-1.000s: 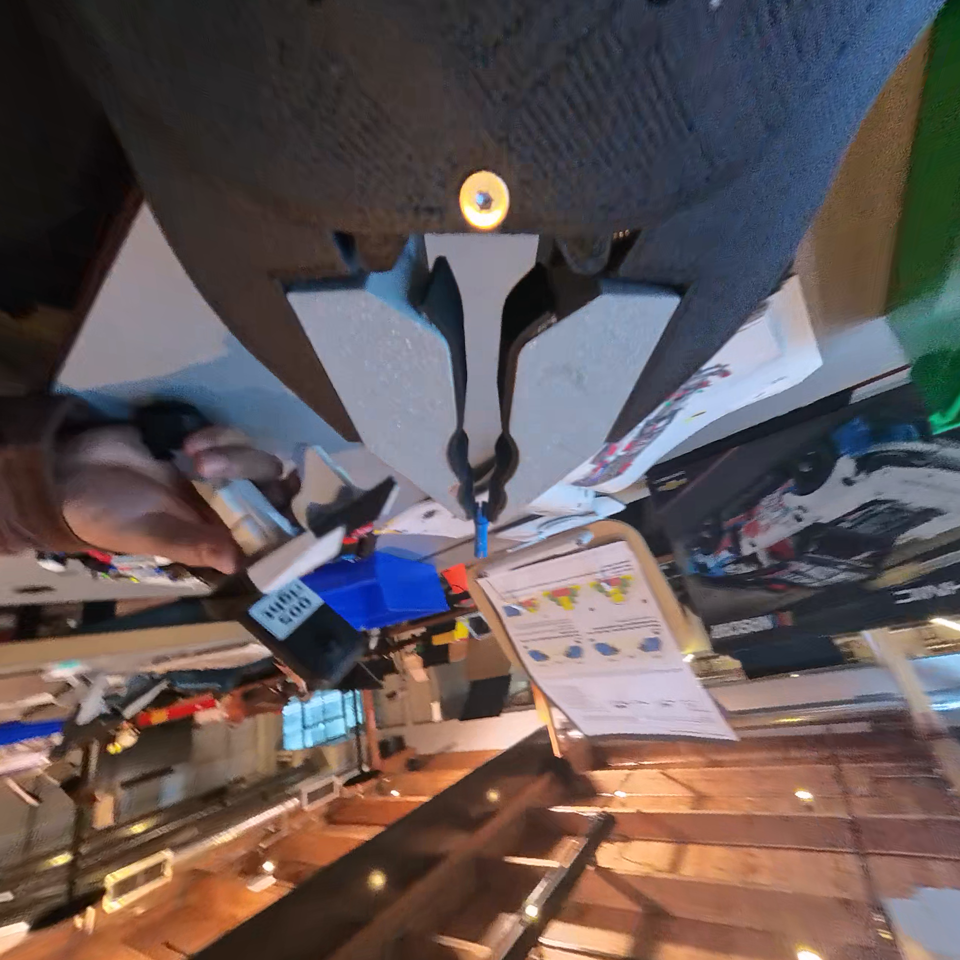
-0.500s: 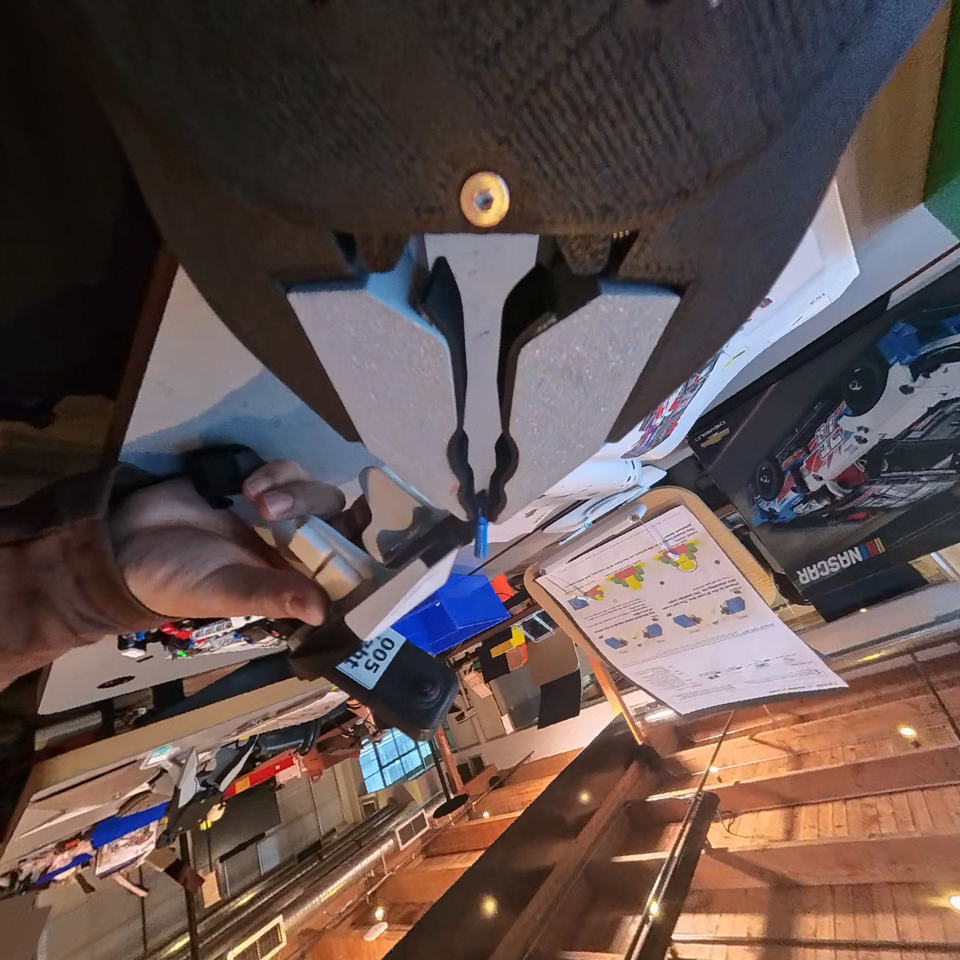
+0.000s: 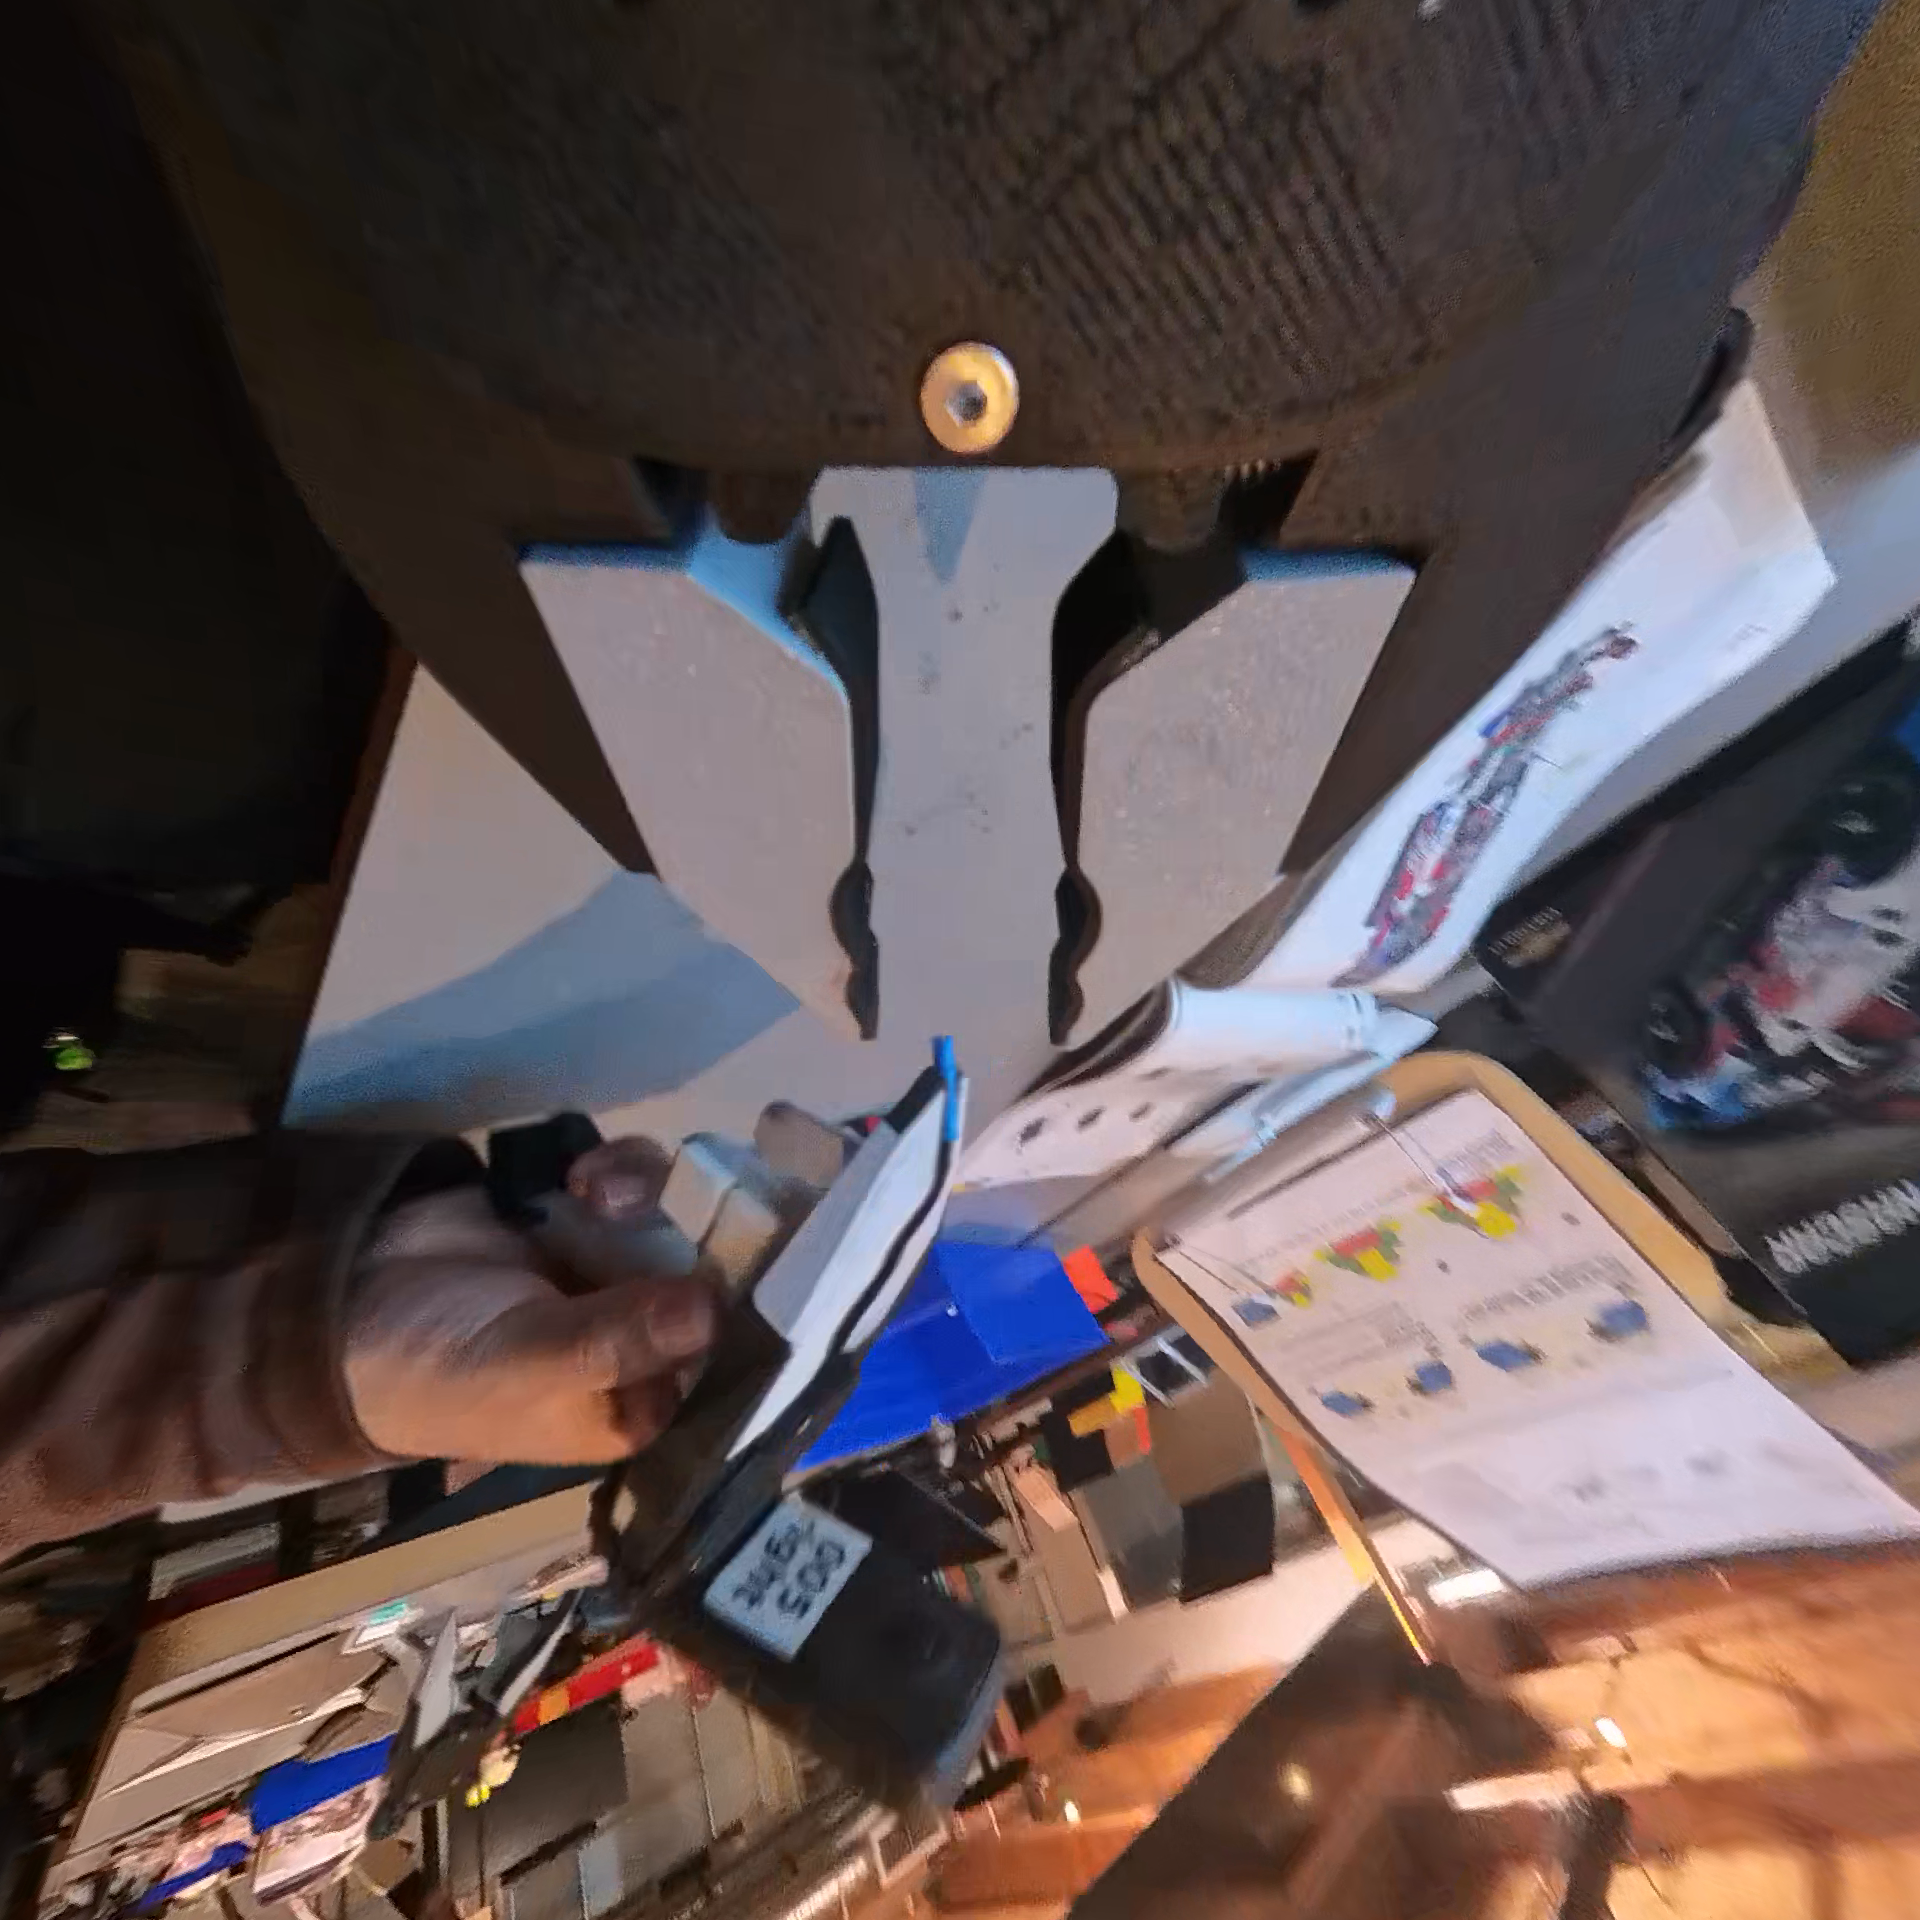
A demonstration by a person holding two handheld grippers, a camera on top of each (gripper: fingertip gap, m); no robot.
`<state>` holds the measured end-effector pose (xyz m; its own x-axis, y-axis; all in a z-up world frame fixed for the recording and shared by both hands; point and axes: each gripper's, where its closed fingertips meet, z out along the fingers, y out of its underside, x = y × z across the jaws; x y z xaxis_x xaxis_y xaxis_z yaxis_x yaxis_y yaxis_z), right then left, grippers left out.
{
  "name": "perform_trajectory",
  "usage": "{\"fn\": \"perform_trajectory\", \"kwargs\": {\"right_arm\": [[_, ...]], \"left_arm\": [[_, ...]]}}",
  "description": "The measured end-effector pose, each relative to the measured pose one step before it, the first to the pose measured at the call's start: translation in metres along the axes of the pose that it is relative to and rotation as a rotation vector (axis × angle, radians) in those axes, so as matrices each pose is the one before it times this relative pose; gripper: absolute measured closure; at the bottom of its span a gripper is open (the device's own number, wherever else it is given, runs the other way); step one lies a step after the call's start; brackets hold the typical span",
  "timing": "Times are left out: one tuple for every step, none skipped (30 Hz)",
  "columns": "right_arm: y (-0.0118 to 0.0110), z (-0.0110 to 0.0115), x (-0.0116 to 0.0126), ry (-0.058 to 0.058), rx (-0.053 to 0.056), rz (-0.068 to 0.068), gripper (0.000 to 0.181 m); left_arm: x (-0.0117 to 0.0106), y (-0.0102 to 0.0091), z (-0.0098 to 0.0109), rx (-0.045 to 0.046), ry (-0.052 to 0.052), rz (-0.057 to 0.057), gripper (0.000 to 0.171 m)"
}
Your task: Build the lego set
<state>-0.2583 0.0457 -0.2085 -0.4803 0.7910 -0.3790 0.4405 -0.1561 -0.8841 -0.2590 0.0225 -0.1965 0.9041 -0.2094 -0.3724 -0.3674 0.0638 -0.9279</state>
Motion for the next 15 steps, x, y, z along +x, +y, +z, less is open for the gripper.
{"fn": "perform_trajectory", "kwargs": {"right_arm": [[0.00693,-0.00365,0.00820,0.0697,-0.0643,-0.0462,0.177],[0.00806,-0.00256,0.00736,0.0679,-0.0673,-0.0490,0.177],[0.00909,-0.00143,0.00586,0.0606,-0.0727,-0.0477,0.177],[0.00934,-0.00042,0.00462,0.0545,-0.0723,-0.0463,0.177],[0.00774,0.00007,0.00423,0.0523,-0.0576,-0.0451,0.177],[0.00566,0.00048,0.00251,0.0383,-0.0400,-0.0377,0.177],[0.00412,0.00106,-0.00062,0.0105,-0.0293,-0.0198,0.177],[0.00239,0.00144,-0.00324,-0.0154,-0.0182,0.0008,0.177],[0.00077,0.00175,-0.00445,-0.0297,-0.0063,0.0124,0.177],[-0.00050,0.00169,-0.00417,-0.0307,0.0037,0.0142,0.177],[-0.00095,0.00157,-0.00353,-0.0292,0.0085,0.0165,0.176],[-0.00133,0.00168,-0.00358,-0.0342,0.0107,0.0238,0.177],[-0.00137,0.00164,-0.00463,-0.0450,0.0112,0.0322,0.177],[-0.00148,0.00185,-0.00512,-0.0509,0.0126,0.0364,0.177],[-0.00155,0.00185,-0.00493,-0.0502,0.0141,0.0365,0.177]], "left_arm": [[-0.00164,0.00389,-0.00007,-0.02223,0.0251,-0.0276,0.139],[-0.00061,0.00527,-0.00010,-0.03163,0.0353,-0.0199,0.135],[-0.00049,0.00631,-0.00034,-0.03673,0.0343,-0.0127,0.131],[-0.00081,0.00639,-0.00081,-0.03525,0.0280,-0.0054,0.131],[-0.00053,0.00520,-0.00096,-0.02732,0.0214,-0.0029,0.131],[0.00056,0.00324,-0.00070,-0.01691,0.0208,-0.0027,0.133],[0.00056,0.00180,-0.00018,-0.01009,0.0141,-0.0046,0.133],[0.00091,0.00096,0.00053,-0.00610,0.0105,-0.0044,0.135],[0.00177,0.00108,0.00122,-0.00885,0.0122,0.0030,0.136],[0.00277,0.00182,0.00178,-0.01537,0.0137,0.0108,0.136],[0.00337,0.00231,0.00225,-0.02048,0.0134,0.0166,0.136],[0.00380,0.00267,0.00250,-0.02315,0.0111,0.0233,0.136],[0.00472,0.00248,0.00244,-0.02263,0.0118,0.0322,0.136],[0.00439,0.00238,0.00239,-0.02197,0.0056,0.0369,0.135],[0.00431,0.00211,0.00208,-0.02037,0.0035,0.0381,0.134]]}}
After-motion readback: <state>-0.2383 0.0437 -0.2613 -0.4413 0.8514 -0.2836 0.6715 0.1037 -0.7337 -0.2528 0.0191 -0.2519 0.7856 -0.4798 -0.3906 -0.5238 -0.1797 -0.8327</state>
